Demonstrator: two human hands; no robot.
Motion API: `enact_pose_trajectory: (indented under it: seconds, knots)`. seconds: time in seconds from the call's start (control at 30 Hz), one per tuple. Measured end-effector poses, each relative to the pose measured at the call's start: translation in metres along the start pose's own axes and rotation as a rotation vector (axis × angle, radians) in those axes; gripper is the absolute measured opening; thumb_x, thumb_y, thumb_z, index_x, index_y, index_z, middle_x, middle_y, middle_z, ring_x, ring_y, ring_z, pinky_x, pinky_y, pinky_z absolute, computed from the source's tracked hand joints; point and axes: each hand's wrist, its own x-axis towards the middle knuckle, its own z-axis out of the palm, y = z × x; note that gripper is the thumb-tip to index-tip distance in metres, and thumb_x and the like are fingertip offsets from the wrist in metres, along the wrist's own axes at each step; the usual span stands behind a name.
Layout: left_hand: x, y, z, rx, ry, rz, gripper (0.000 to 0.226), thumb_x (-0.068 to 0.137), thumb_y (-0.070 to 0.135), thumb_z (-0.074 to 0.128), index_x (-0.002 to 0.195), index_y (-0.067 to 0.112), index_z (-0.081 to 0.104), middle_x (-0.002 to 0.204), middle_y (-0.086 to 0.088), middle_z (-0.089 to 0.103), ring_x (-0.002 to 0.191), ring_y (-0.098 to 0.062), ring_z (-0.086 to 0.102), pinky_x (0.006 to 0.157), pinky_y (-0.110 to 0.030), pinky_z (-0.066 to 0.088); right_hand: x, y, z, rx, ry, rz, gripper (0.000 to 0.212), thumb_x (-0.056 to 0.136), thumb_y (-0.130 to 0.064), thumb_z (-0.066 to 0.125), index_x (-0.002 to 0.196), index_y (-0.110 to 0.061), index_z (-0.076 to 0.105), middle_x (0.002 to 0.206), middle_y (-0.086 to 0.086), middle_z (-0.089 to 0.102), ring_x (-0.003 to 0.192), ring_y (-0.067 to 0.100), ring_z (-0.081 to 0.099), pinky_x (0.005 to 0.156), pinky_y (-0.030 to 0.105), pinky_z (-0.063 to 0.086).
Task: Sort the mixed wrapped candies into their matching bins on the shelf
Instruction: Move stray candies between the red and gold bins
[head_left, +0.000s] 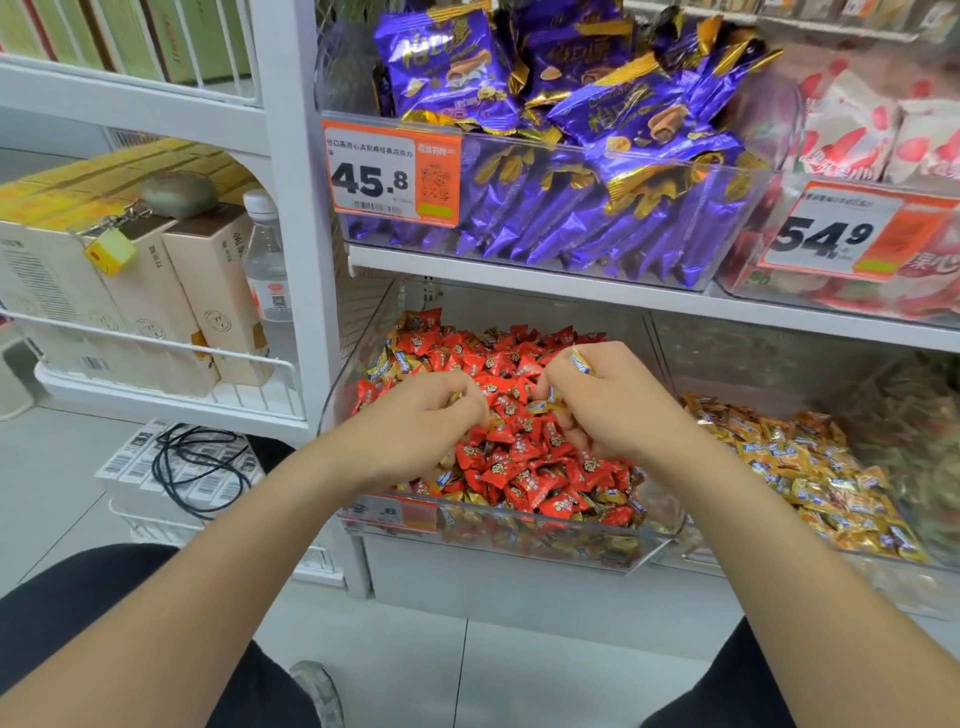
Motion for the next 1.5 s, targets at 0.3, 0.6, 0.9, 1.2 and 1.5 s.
enact_pose_trajectory:
  seconds: [0.3, 0.6, 0.9, 1.2, 1.5]
  knots:
    - [0.003, 0.062, 0.101, -0.547, -0.239, -0.049, 0.007, 0.106, 0.014, 0.059, 0.112, 0.012, 0.062, 0.091, -0.009, 0.057, 0.065, -0.016, 0.058, 0.055, -0.028, 0.047, -0.03, 0.079, -0.103, 0.402, 0.281, 0.252, 0.011, 0.102, -0.016, 0.063, 0.1, -0.007, 0.069, 0.077, 0.013, 0.063, 0.053, 0.017, 0.049, 0.048, 0.03, 0.039]
    - [0.047, 0.131, 0.208, 0.013, -0.118, 0.225, 0.023, 0.096, 0.023, 0.067, 0.116, 0.03, 0.058, 0.095, 0.001, 0.053, 0.066, -0.008, 0.05, 0.056, -0.023, 0.039, -0.041, 0.161, -0.158, 0.151, 0.279, 0.334, 0.043, 0.093, -0.016, 0.076, 0.133, -0.022, 0.06, 0.114, 0.008, 0.073, 0.072, 0.015, 0.062, 0.053, 0.024, 0.046]
    - [0.084, 0.133, 0.241, 0.371, -0.265, 0.241, 0.059, 0.097, 0.022, 0.056, 0.155, 0.026, 0.045, 0.156, -0.004, 0.046, 0.137, -0.025, 0.05, 0.107, -0.032, 0.041, -0.069, 0.163, -0.18, -0.017, 0.458, 0.167, 0.023, 0.096, -0.024, 0.058, 0.092, -0.033, 0.079, 0.087, -0.007, 0.078, 0.083, 0.017, 0.074, 0.08, 0.044, 0.062]
    - [0.042, 0.068, 0.094, 0.458, 0.428, 0.457, 0.019, 0.082, 0.031, 0.051, 0.089, 0.027, 0.068, 0.085, 0.008, 0.065, 0.084, -0.015, 0.062, 0.082, -0.039, 0.05, -0.066, 0.064, -0.092, -0.286, 0.206, -0.256, 0.019, 0.093, -0.02, 0.068, 0.104, -0.03, 0.079, 0.089, -0.014, 0.077, 0.081, -0.001, 0.068, 0.078, 0.012, 0.047]
    - [0.054, -0.004, 0.014, 0.621, 0.31, -0.358, 0.063, 0.096, 0.04, 0.057, 0.143, 0.008, 0.029, 0.154, -0.029, 0.024, 0.144, -0.052, 0.025, 0.116, -0.055, 0.027, 0.016, 0.034, 0.023, -0.819, -0.054, -0.522, 0.071, 0.089, -0.058, 0.065, 0.15, -0.027, 0.046, 0.15, 0.012, 0.043, 0.144, 0.035, 0.034, 0.122, 0.052, 0.029]
